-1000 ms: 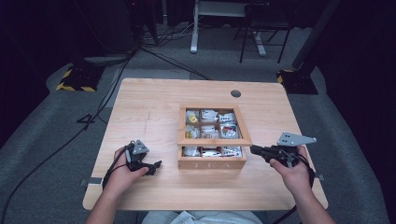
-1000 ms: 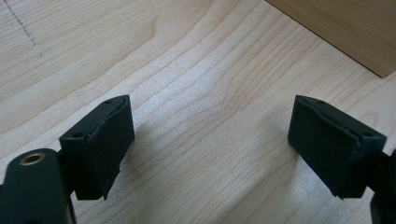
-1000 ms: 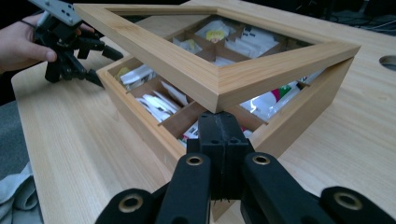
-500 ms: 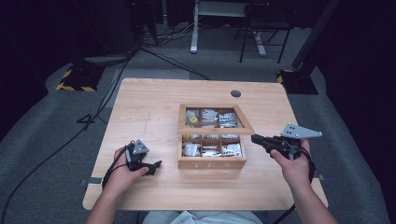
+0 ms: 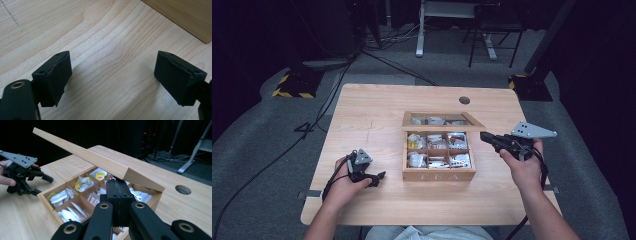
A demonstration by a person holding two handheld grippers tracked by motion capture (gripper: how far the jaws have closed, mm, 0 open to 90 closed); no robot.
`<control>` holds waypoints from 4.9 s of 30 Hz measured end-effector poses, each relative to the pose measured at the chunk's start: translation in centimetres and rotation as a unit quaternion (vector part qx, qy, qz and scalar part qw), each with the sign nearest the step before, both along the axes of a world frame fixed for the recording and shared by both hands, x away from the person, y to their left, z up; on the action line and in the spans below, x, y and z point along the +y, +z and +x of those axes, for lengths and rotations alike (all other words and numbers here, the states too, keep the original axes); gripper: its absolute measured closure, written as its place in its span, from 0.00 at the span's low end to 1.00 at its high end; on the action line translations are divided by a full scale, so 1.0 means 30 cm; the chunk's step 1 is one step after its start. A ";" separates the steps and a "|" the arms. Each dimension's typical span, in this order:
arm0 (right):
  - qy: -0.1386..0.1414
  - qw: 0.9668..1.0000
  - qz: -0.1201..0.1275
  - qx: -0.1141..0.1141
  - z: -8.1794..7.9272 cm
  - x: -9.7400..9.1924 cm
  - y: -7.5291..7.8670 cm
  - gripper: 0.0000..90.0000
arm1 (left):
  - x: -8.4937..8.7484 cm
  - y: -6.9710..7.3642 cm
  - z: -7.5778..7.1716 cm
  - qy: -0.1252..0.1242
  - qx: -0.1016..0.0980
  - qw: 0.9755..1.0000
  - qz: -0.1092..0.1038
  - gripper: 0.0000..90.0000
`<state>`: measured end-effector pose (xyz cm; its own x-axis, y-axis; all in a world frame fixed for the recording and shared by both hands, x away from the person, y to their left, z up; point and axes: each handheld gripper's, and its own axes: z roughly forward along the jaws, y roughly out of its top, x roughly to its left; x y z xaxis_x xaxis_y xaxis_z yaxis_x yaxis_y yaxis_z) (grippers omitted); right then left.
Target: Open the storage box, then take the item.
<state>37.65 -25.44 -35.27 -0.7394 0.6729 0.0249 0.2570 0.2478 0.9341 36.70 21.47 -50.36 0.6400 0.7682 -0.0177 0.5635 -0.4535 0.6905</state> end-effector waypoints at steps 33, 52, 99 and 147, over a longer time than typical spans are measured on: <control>0.004 1.000 -0.020 -0.010 0.071 0.026 0.069 1.00 | -0.013 0.107 0.027 -0.036 0.006 0.999 -0.030 0.27; 0.013 1.000 -0.026 -0.001 0.083 0.033 0.075 1.00 | -0.085 0.269 0.005 -0.092 -0.053 0.993 -0.060 0.31; 0.018 0.999 -0.034 0.009 0.093 0.033 0.090 1.00 | -0.462 0.347 0.088 -0.199 -0.071 0.971 -0.115 0.41; 0.024 0.999 -0.028 0.012 0.096 0.028 0.087 1.00 | -0.586 0.238 0.147 -0.189 -0.003 0.982 -0.006 0.64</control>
